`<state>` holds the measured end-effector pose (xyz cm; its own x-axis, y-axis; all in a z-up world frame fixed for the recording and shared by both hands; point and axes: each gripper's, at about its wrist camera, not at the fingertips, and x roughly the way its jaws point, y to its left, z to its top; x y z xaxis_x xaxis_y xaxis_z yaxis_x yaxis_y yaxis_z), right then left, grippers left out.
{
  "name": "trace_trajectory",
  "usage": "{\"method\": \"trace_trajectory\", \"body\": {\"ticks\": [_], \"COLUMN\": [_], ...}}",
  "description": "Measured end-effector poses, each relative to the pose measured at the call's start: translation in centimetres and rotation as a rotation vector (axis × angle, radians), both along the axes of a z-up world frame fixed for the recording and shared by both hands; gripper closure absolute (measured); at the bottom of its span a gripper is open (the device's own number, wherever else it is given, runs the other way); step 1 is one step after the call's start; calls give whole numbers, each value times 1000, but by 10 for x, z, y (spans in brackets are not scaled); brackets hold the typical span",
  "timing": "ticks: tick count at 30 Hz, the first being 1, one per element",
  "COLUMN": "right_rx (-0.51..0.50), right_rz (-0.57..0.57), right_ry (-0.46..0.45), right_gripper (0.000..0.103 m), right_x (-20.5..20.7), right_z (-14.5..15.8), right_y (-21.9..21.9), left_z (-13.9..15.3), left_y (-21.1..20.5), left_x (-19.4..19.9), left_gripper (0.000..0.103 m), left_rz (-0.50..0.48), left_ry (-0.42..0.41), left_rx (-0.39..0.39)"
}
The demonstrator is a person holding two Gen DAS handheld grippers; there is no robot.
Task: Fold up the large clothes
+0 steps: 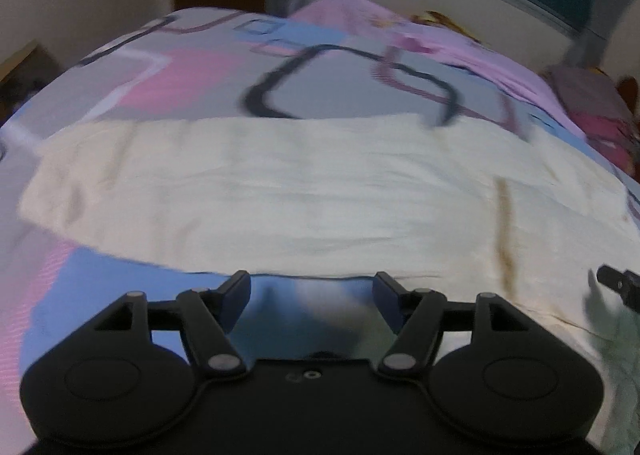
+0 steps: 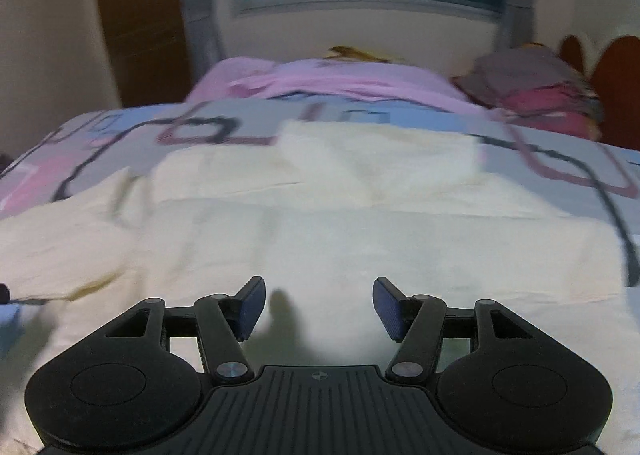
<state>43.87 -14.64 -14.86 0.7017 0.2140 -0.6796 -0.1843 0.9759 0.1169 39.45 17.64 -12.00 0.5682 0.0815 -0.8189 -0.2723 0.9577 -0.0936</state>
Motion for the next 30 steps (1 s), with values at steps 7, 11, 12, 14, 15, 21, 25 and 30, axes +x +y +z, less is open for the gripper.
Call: {"method": "trace_trajectory", "body": {"ticks": [7, 11, 12, 14, 15, 21, 25, 30], "right_rx": [-6, -39, -57, -85, -87, -69, -88, -29], "right_rz": [49, 57, 57, 56, 55, 26, 28, 19], "right_ry": [9, 43, 59, 72, 74, 64, 74, 69], "right_gripper": [44, 44, 44, 44, 43, 44, 43, 43], "right_x": [13, 23, 26, 28, 30, 31, 35, 32], "right_z": [-3, -18, -24, -32, -33, -29, -38, -30], "right_y": [57, 78, 83, 88, 89, 88, 91, 80], "left_z": [-11, -23, -26, -34, -38, -46, -47, -52], "left_y": [78, 122, 132, 153, 161, 191, 198, 203], "left_x": [-15, -21, -23, -24, -24, -13, -9, -13], "left_gripper": [36, 36, 36, 38, 38, 39, 52, 90], "left_rz": [159, 266, 292, 339, 356, 420, 479, 503], "left_ry": [22, 34, 36, 32, 31, -49, -87, -139], "left_rx": [-21, -77, -97, -151, -174, -246, -258, -258]}}
